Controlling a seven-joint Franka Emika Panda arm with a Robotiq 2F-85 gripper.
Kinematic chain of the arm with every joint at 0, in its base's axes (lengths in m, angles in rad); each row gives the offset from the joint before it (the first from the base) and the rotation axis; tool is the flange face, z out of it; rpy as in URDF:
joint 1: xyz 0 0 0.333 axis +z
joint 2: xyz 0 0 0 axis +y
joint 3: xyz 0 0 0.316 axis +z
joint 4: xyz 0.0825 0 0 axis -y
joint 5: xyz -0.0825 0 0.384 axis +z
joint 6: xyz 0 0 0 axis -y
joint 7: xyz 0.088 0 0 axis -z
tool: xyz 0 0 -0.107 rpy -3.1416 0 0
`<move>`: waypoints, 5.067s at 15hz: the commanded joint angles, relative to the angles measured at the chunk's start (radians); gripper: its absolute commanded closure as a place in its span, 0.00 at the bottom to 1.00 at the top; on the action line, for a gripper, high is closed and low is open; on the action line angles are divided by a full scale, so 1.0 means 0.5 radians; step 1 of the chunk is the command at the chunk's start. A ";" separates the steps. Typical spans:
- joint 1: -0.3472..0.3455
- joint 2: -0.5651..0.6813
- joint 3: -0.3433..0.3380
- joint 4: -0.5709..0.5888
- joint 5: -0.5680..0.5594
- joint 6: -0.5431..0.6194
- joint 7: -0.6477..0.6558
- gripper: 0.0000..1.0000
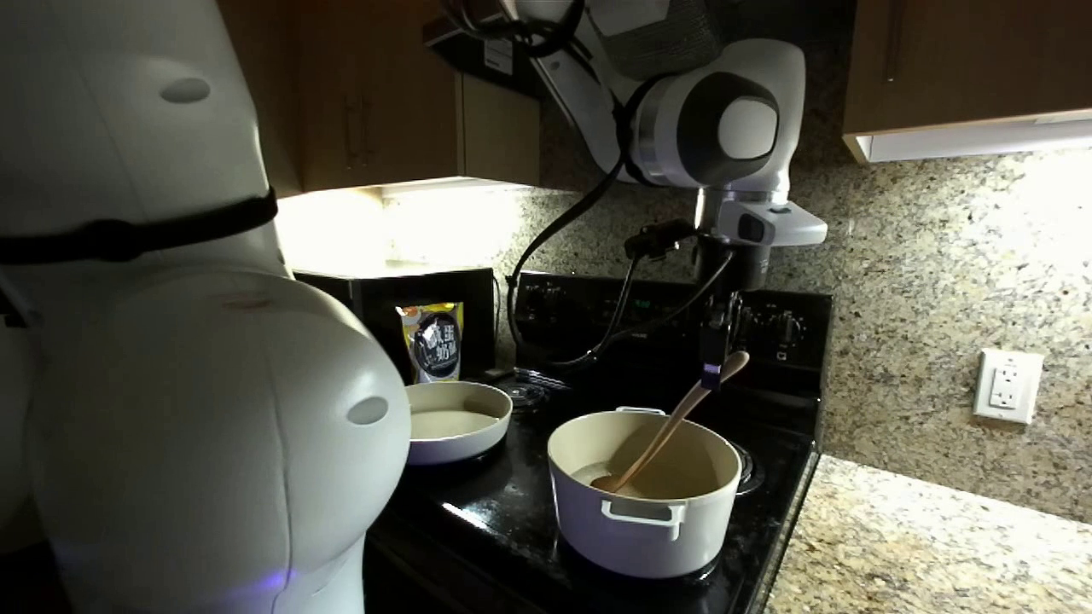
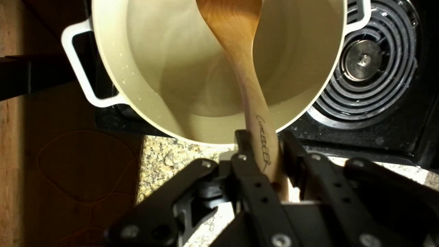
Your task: Use the wooden spatula to stir the liquid in the white pot
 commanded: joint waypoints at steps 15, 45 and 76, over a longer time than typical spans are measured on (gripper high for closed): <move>-0.156 0.000 -0.039 0.117 -0.449 -0.159 0.285 0.90; 0.062 0.070 -0.017 0.137 -0.336 -0.171 0.186 0.91; 0.092 0.331 0.041 0.336 -0.327 -0.256 0.164 0.91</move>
